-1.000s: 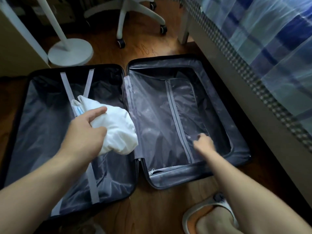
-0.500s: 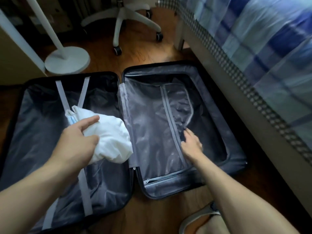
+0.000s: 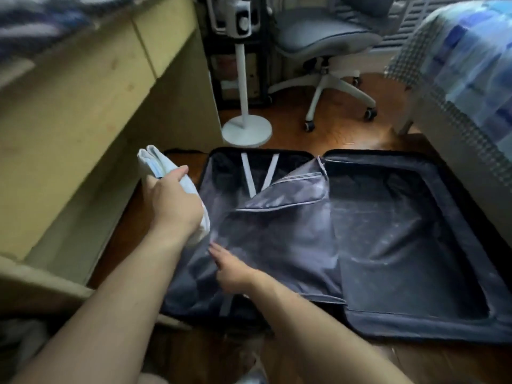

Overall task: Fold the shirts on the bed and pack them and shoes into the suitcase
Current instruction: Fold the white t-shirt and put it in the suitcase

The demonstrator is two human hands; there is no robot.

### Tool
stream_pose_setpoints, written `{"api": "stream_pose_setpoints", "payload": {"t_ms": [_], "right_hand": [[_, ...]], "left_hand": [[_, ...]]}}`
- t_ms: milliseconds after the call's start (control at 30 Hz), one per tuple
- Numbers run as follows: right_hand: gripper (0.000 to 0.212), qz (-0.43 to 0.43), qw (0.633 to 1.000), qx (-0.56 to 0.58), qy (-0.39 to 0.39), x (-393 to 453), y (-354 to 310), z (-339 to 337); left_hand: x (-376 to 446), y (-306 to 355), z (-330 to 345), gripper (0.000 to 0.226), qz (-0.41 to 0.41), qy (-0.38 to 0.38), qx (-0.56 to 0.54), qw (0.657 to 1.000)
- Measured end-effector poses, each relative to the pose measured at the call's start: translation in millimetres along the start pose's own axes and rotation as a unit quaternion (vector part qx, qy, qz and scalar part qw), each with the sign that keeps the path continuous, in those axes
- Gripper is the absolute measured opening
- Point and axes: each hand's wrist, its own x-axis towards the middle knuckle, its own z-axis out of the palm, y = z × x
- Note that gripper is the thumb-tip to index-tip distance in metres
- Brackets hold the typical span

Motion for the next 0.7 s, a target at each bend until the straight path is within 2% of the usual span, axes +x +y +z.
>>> {"api": "stream_pose_setpoints", "payload": {"t_ms": [67,100,167,233,267,367,467,533,567,633,700], "right_hand": [[0.072,0.022,0.996,0.048,-0.072,-2.0,6.0,27.2],[0.073,0.025,0.994,0.066,-0.081,-7.6,12.2,34.4],[0.062,0.052,0.993,0.091,-0.053,-25.3,29.8,31.2],[0.042,0.104,0.976,0.188,0.022,-47.3,53.1,6.6],[0.037,0.134,0.949,0.275,0.069,-60.1,65.0,-13.9],[0.052,0.182,0.806,0.546,0.139,-107.5,91.1,-89.7],[0.082,0.067,0.739,0.665,0.083,-159.2,110.0,-153.8],[0.087,-0.015,0.704,0.706,0.074,-193.5,118.8,-183.5],[0.081,-0.037,0.712,0.696,0.089,-209.5,126.4,-196.1],[0.058,-0.011,0.766,0.621,0.166,-232.7,159.2,-215.3],[0.051,0.012,0.796,0.570,0.205,-249.2,215.1,-227.7]], "left_hand": [[3.4,-7.0,-3.2,0.060,-0.014,-0.014,-0.010,1.000],[3.6,-8.1,-2.4,0.060,-0.015,-0.026,-0.015,0.999],[4.2,-7.8,3.0,0.061,-0.007,-0.061,-0.023,0.998],[2.5,-1.9,12.0,0.062,0.015,-0.106,-0.039,0.994],[-0.2,4.0,17.1,0.062,0.027,-0.129,-0.058,0.990],[-15.2,29.2,36.6,0.063,0.030,-0.222,-0.177,0.958],[-36.9,59.7,66.4,0.060,0.009,-0.333,-0.301,0.893],[-55.1,77.8,97.8,0.059,0.019,-0.384,-0.335,0.860],[-63.9,83.5,118.0,0.058,0.026,-0.392,-0.337,0.855],[-74.7,88.2,163.6,0.059,0.059,-0.400,-0.299,0.864],[-81.9,91.0,224.1,0.064,0.105,-0.447,-0.205,0.865]]}}
